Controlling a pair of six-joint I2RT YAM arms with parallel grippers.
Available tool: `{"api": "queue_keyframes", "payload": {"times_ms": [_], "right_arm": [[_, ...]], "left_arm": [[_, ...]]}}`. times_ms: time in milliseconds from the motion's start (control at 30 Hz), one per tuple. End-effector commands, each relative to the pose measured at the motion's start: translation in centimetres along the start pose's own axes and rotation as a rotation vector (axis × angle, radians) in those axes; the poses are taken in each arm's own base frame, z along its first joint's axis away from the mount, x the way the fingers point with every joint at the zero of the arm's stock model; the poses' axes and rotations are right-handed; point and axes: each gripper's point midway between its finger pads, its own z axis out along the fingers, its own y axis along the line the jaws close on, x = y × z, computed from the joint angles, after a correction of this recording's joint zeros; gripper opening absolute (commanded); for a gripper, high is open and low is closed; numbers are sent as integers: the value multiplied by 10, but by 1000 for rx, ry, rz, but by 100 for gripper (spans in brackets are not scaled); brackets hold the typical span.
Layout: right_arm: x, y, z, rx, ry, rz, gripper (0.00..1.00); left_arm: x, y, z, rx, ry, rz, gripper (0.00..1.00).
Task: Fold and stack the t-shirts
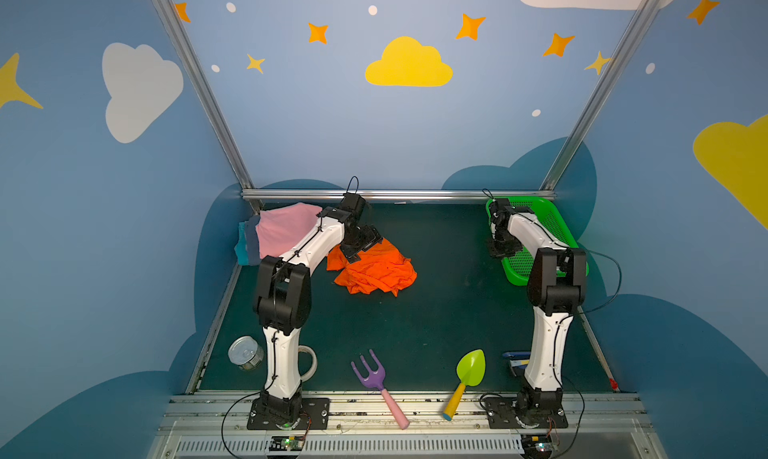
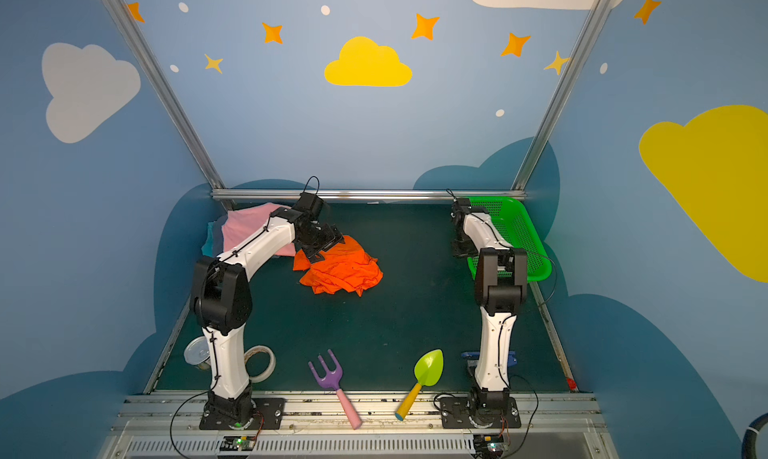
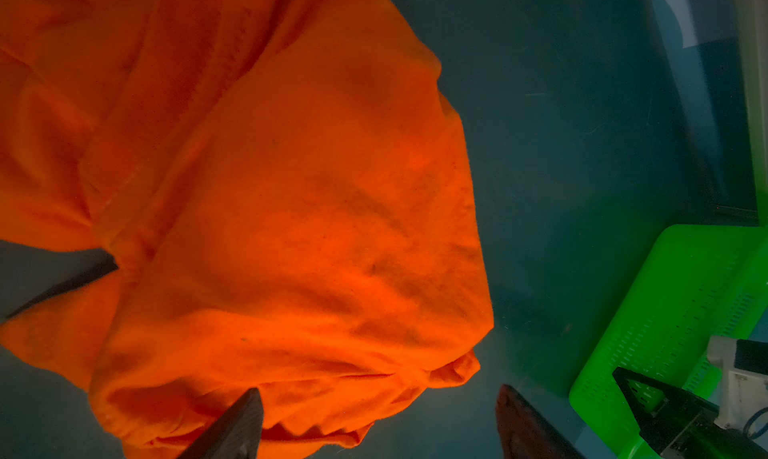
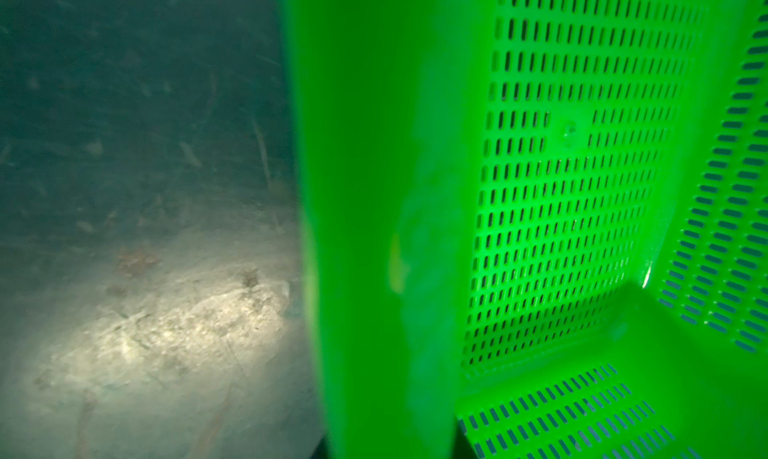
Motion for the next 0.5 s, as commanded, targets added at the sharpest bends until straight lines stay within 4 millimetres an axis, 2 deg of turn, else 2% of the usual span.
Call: {"api": "queue_keyframes", "payload": {"times_ms": [0, 100, 200, 300, 400, 467], "right_arm": [[-4, 8, 7, -49, 12, 17, 9], [-6, 9, 3, -58, 5, 27, 33], [-8, 11, -9, -89, -17, 56, 50], [-9, 9, -30, -105, -52, 110, 59], [-6, 1, -60, -90, -112, 167, 65], [-2, -7, -82, -71, -161, 206, 68]], "left_arm": [[1, 1, 3, -25, 10, 12, 87], [3, 0, 4, -28, 13, 14, 87], [5, -2, 3, -33, 9, 24, 87], [6, -2, -2, -53, -2, 41, 88], [11, -1, -13, -80, -31, 78, 87], [15, 3, -20, -104, -53, 107, 84]]}}
